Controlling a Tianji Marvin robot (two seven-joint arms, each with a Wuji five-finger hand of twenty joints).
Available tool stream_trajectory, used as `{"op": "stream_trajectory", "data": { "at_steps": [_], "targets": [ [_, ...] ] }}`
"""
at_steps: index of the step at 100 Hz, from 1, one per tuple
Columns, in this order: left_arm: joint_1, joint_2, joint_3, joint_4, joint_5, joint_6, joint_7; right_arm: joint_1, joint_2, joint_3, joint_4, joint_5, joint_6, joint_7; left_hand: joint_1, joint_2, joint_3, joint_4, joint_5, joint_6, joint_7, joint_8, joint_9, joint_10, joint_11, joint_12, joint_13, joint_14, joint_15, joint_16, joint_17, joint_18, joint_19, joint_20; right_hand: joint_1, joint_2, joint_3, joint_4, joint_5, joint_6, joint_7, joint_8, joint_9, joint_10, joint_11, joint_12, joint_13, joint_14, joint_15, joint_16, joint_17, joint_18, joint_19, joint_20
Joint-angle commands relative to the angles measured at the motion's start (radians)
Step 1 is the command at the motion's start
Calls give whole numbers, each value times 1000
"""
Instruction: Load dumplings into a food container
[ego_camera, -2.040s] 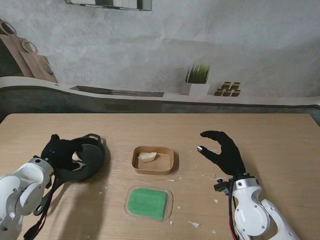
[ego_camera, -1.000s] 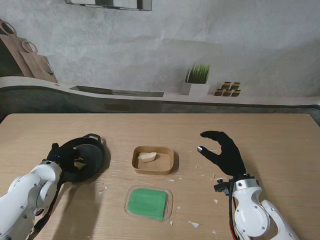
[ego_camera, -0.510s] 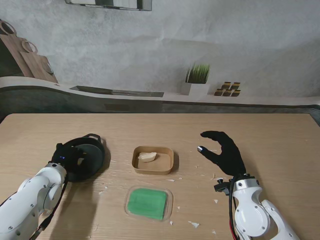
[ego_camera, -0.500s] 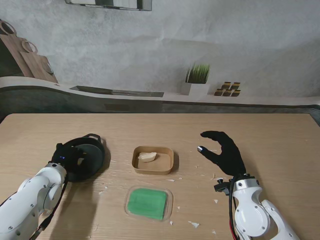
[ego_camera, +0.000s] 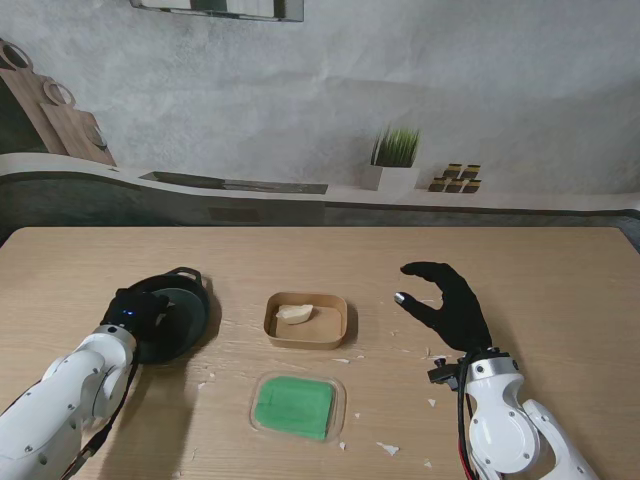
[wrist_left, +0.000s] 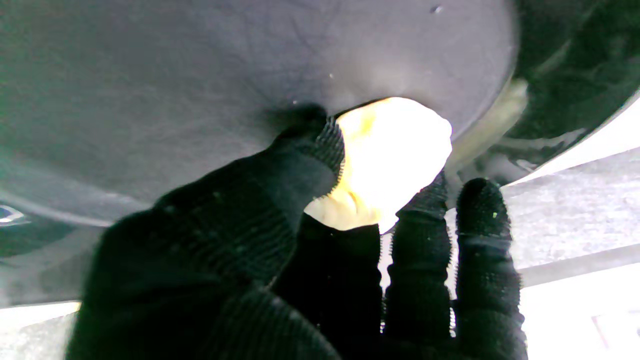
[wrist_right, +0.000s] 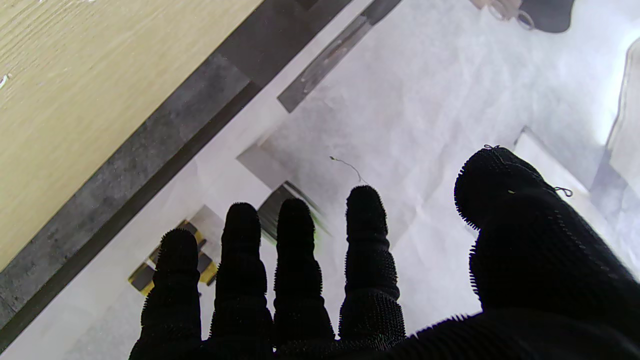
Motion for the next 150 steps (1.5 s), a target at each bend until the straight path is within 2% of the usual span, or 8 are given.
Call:
{"op": "stream_trajectory", "data": {
  "at_steps": [1,23,45,62,97,111,128,150],
  "targets": [
    [21,-6,1,24,4,-1,-17,-4,-8,-3,-2,-1,-1,9,140,9,-63,-49,96,-153,153,13,60,-26,8,38,138,1,86,82,70,36,66,31,16,0,-19,46,11,-50,-8,11,19,6,-4,9,20,6,15,15,7,4,16,26],
    [36,-4,-48,-11,37,-41,-4,-5,-9,-1,-2,0,-5,4,180,-6,-33,-35,177,-178,182,24,108,-49,-6,39,149,40,36,167,318,-7,135,-25,18,1,-20,47,14,-48,-9,11,22,6,-4,10,20,6,16,16,13,4,19,27],
    [49,-10,-87,-42,32,-56,15,-5,-10,1,-1,-1,-11,-2,188,-38,-4,-30,264,-189,156,18,171,-49,-37,15,193,52,-10,199,438,-25,122,-78,23,2,-23,47,17,-48,-8,12,22,6,-3,10,20,8,17,16,15,5,21,28],
    [68,-17,-124,-91,27,-82,31,-5,-11,3,0,0,-15,-5,191,-51,7,-28,302,-192,141,12,200,-47,-53,10,207,58,-28,217,469,-29,128,-106,25,3,-26,47,18,-48,-9,12,23,7,-3,10,19,7,17,16,16,6,22,29],
    [92,-44,-160,-249,-71,-121,-1,-8,-12,11,-1,2,-27,-9,201,-59,14,-30,321,-172,129,9,219,-26,-66,20,221,79,-44,241,472,-1,136,-99,31,5,-35,48,19,-46,-9,13,24,7,-3,11,20,7,18,17,17,5,23,29],
    [73,-59,-118,-313,-159,-124,-22,-9,-12,13,-2,1,-30,-10,205,-58,11,-30,324,-167,123,7,221,-20,-72,25,224,83,-52,249,472,2,137,-90,30,6,-38,48,18,-44,-9,13,25,8,-2,11,21,7,19,17,17,7,23,29],
    [17,-82,-9,-361,-285,-77,-34,-10,-12,14,-3,2,-31,-10,207,-58,6,-30,324,-163,120,6,222,-18,-77,27,227,86,-58,253,474,6,139,-81,31,7,-40,49,17,-43,-8,13,25,9,-2,11,21,8,18,17,17,7,23,29],
    [-103,-118,181,-334,-442,6,-20,-11,-12,17,-4,6,-31,-9,212,-55,-4,-28,326,-159,115,5,223,-12,-85,29,229,89,-67,258,472,9,135,-70,32,7,-42,49,17,-42,-8,14,24,9,-3,11,21,8,18,17,18,6,23,29]
  ]
}}
